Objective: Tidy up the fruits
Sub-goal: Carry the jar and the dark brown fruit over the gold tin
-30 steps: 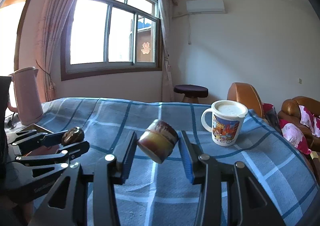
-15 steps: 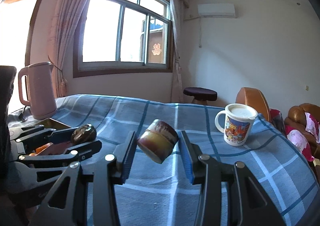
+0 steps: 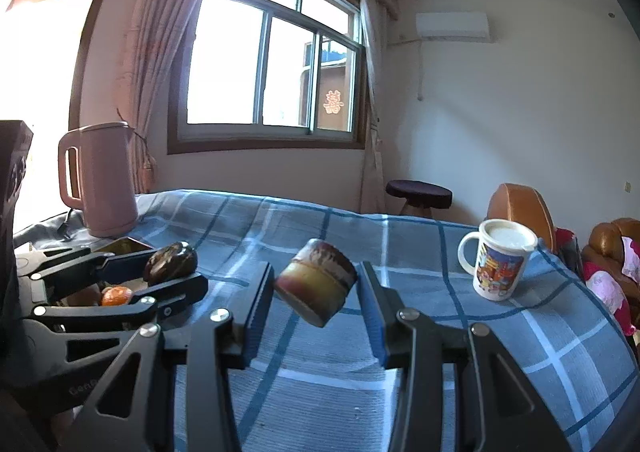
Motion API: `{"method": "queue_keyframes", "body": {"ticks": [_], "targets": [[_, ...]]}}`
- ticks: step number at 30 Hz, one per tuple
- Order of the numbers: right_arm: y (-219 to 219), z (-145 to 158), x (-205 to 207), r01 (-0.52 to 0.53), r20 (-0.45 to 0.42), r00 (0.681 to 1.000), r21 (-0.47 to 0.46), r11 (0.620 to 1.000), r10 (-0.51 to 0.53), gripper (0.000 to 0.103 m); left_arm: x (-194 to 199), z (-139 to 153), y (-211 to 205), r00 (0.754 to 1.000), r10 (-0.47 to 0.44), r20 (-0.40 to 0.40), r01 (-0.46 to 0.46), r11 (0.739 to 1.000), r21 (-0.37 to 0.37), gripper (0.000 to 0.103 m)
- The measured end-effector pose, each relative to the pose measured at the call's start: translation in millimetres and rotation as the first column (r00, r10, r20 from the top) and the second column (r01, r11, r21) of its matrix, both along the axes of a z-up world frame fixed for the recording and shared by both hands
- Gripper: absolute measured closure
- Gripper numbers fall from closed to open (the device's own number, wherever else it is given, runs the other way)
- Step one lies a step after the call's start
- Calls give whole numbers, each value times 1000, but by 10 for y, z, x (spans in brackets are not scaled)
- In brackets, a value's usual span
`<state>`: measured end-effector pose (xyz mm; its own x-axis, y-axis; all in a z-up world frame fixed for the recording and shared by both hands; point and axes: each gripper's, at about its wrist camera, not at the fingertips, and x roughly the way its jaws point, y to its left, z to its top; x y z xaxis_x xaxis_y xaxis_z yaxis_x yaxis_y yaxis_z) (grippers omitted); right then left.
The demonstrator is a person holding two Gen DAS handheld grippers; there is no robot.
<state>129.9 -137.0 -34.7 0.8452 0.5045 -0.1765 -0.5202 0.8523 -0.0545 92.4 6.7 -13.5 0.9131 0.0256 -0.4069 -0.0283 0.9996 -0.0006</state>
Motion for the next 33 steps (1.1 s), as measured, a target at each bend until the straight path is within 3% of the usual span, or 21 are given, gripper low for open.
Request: {"method": "queue_keyframes", "body": {"ticks": [33], "targets": [[646, 148, -287, -162, 33, 986, -46, 986, 164, 58, -381, 94, 782, 986, 169, 10, -169, 985, -17, 59]]}}
